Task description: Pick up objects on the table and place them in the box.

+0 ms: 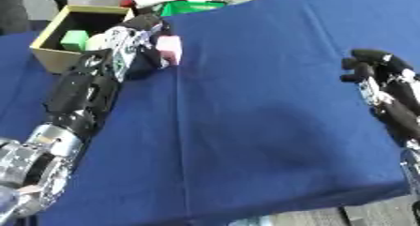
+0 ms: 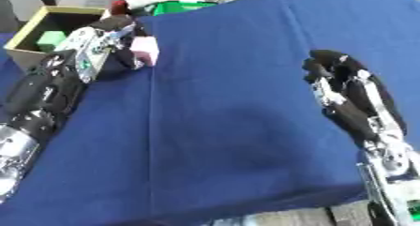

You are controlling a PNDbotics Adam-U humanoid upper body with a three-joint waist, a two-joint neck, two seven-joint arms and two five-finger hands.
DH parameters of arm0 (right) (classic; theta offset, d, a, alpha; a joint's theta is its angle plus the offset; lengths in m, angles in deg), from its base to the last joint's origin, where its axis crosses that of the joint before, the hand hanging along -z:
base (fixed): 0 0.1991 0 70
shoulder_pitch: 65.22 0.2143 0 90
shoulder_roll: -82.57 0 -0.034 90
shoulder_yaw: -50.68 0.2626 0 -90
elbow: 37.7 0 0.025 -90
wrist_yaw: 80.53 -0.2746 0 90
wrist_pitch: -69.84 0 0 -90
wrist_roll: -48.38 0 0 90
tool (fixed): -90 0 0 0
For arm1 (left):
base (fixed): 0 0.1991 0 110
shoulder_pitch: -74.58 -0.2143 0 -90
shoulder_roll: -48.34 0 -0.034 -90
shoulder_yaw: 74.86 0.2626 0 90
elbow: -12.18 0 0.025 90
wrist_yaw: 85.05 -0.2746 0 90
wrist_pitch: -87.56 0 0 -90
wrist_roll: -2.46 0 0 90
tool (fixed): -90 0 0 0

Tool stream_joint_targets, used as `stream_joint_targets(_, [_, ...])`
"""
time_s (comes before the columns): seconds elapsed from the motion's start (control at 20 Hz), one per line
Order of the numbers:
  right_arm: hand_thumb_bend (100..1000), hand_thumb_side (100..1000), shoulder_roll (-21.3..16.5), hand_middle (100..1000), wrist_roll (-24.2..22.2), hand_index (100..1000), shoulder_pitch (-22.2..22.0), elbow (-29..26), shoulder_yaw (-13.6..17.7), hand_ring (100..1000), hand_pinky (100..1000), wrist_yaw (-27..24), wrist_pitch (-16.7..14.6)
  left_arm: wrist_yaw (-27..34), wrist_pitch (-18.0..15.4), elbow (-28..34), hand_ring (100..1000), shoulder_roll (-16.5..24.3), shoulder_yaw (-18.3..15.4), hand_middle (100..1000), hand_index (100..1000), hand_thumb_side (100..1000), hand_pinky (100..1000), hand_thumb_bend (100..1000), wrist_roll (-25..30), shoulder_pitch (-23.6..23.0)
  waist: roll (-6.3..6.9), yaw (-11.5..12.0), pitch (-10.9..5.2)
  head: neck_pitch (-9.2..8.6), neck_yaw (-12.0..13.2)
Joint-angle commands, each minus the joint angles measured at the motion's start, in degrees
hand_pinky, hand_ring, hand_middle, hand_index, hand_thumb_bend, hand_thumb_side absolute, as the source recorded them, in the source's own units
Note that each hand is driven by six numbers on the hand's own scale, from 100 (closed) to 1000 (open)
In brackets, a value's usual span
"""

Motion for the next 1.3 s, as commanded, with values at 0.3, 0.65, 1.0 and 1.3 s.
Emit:
stream_joint_targets(0.3, [100, 440, -0.6, 627, 0.2, 795, 0.3, -0.4, 0.8, 838, 742, 0.1, -0.1, 3.6, -0.2, 9.8, 554, 6.2, 0.0, 520, 739, 100, 668, 293, 0.2, 1.4, -0.84, 1.5, -1.81, 0.3, -0.3])
stream_joint_targets(0.65, [100, 441, -0.6, 627, 0.3, 795, 0.1, -0.3, 1.0, 838, 742, 0.1, -0.1, 4.4, 4.2, 15.1, 554, 11.0, -1.6, 522, 743, 100, 656, 283, -1.4, -0.1, -1.15, 3.0, -2.15, 0.3, -0.7])
stream_joint_targets(1.0, [100, 439, -0.6, 627, 0.4, 795, -0.1, -0.3, 1.0, 838, 742, 0.2, -0.2, 2.9, 10.8, 10.3, 557, 13.0, -4.1, 533, 748, 100, 651, 294, -3.9, -2.1, -1.44, 3.7, -2.27, 0.3, -0.9])
stream_joint_targets(1.3, [100, 438, -0.7, 627, 0.4, 795, -0.1, -0.3, 1.1, 838, 743, 0.2, -0.2, 3.3, 14.9, 3.1, 584, 13.1, -5.5, 577, 784, 115, 653, 330, -6.7, -3.4, -1.56, 3.8, -2.21, 0.3, -1.0])
